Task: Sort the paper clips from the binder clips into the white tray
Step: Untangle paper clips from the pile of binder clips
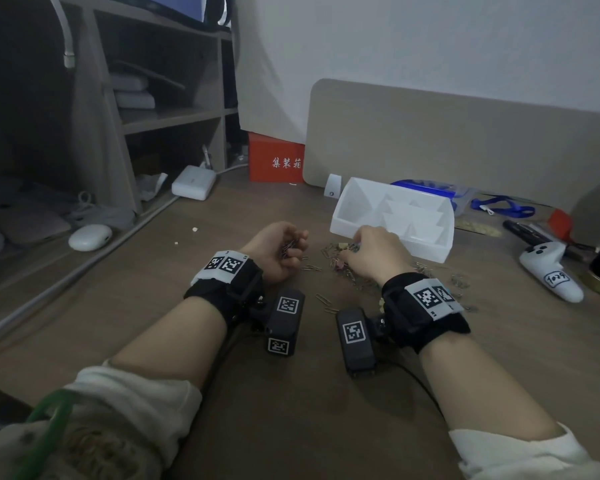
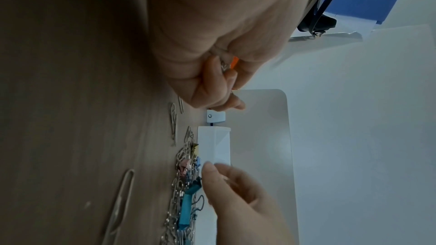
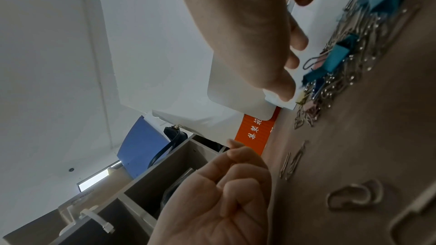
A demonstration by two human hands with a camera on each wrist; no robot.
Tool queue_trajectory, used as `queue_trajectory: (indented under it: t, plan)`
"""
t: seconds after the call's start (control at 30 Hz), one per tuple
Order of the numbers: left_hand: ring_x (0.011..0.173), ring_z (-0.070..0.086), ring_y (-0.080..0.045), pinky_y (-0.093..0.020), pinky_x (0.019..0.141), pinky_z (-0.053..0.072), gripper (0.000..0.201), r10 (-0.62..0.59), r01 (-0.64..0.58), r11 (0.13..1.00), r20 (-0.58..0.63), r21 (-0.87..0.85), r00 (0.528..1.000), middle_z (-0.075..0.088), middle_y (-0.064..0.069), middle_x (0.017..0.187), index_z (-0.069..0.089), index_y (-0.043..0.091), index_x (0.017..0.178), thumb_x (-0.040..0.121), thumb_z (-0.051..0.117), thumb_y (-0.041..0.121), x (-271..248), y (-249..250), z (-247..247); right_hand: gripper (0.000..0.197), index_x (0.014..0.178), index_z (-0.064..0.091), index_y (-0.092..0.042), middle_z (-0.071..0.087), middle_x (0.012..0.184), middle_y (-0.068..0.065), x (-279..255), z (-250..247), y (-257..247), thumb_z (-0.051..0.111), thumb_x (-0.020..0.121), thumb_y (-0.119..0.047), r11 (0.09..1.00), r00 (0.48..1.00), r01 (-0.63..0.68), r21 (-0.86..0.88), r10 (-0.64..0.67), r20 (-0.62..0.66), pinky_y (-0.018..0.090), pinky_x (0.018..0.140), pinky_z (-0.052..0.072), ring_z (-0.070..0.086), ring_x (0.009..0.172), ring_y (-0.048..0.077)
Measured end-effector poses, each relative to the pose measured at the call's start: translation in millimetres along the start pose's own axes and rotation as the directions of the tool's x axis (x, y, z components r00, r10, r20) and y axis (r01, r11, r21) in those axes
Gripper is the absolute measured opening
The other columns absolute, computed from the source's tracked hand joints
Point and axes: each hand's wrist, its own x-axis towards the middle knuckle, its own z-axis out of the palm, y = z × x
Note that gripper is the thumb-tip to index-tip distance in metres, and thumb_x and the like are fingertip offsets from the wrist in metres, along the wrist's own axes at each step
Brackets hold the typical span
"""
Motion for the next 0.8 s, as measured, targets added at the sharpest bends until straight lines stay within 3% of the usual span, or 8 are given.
queue_trajectory:
  t: [0.1,0.2,0.3,0.43,0.57,0.7,0.73,0.8]
  plan:
    - [0.030,0.029,-0.006,-0.014,0.029,0.016,0.031,-0.006,0.006,1.000,0.000,-0.009,1.000,0.040,0.002,0.064,0.050,0.009,0.075,0.097,0.032,0.021,0.2,-0.3,0.1,0.036,0.126,0.057,-0.017,0.058,0.127,0.008,2.4,0.9,-9.2,0.052,0.092,-0.026,0.994,0.993,0.103,0.042,-0.105,0.051,0.044,0.096,0.047,0.049,0.119,0.029]
    - [0.030,0.029,-0.006,-0.015,0.029,0.016,0.032,-0.005,0.005,1.000,-0.001,-0.020,1.000,0.039,0.001,0.065,0.051,0.008,0.077,0.097,0.032,0.023,0.0,0.1,0.2,0.044,0.139,0.047,-0.022,0.046,0.141,0.009,3.3,1.9,-23.5,0.044,0.096,-0.026,0.983,0.964,0.181,0.027,-0.183,0.193,0.044,0.108,0.036,0.037,0.132,0.028]
    - [0.030,0.029,-0.006,-0.015,0.029,0.016,0.031,0.005,-0.005,1.000,-0.004,-0.013,1.000,0.039,0.001,0.065,0.051,0.008,0.077,0.097,0.031,0.021,-0.1,-0.4,1.4,0.045,0.140,0.043,-0.021,0.040,0.145,0.013,10.3,7.0,-33.1,0.039,0.096,-0.030,0.983,0.937,0.155,-0.099,-0.115,0.329,0.043,0.109,0.029,0.034,0.134,0.031]
    - [0.030,0.029,-0.006,-0.014,0.028,0.017,0.029,-0.001,0.001,1.000,0.014,-0.002,1.000,0.042,0.001,0.060,0.051,0.008,0.076,0.095,0.032,0.019,2.2,-2.7,2.8,0.037,0.125,0.054,-0.021,0.050,0.134,0.011,18.1,11.3,-36.9,0.037,0.094,-0.031,0.970,0.913,0.149,-0.194,-0.059,0.404,0.044,0.101,0.031,0.043,0.124,0.031]
    - [0.029,0.029,-0.005,-0.014,0.030,0.015,0.028,0.010,-0.010,1.000,0.002,-0.017,1.000,0.040,0.001,0.060,0.050,0.008,0.075,0.095,0.032,0.017,1.6,-1.9,1.1,0.033,0.118,0.059,-0.026,0.059,0.121,0.001,11.8,3.7,-39.9,0.034,0.097,-0.027,0.956,0.895,0.253,-0.147,-0.174,0.410,0.046,0.100,0.026,0.049,0.117,0.024]
    - [0.029,0.028,-0.005,-0.014,0.028,0.016,0.023,0.104,-0.113,0.988,-0.085,-0.108,0.991,0.037,0.004,0.063,0.050,0.009,0.078,0.093,0.034,0.013,2.6,5.9,-8.0,0.022,0.084,0.060,-0.025,0.059,0.088,-0.006,5.8,-3.4,-34.9,0.044,0.097,-0.032,0.941,0.853,0.336,0.042,-0.323,0.409,0.038,0.090,0.043,0.054,0.094,0.020]
    - [0.028,0.029,-0.005,-0.014,0.028,0.017,0.023,0.121,-0.136,0.981,-0.112,-0.136,0.986,0.037,0.004,0.064,0.050,0.010,0.078,0.094,0.035,0.014,3.2,7.3,-10.4,0.020,0.088,0.063,-0.026,0.061,0.089,-0.007,4.3,-4.5,-33.4,0.046,0.097,-0.030,0.934,0.839,0.346,0.091,-0.351,0.415,0.038,0.091,0.045,0.055,0.094,0.019]
    - [0.028,0.029,-0.006,-0.014,0.028,0.018,0.024,0.134,-0.157,0.972,-0.139,-0.177,0.981,0.037,0.004,0.065,0.051,0.010,0.078,0.095,0.035,0.016,4.2,8.6,-13.3,0.024,0.112,0.067,-0.025,0.064,0.111,-0.006,1.3,-6.8,-32.5,0.049,0.097,-0.027,0.924,0.834,0.359,0.128,-0.380,0.400,0.034,0.098,0.044,0.056,0.107,0.017]
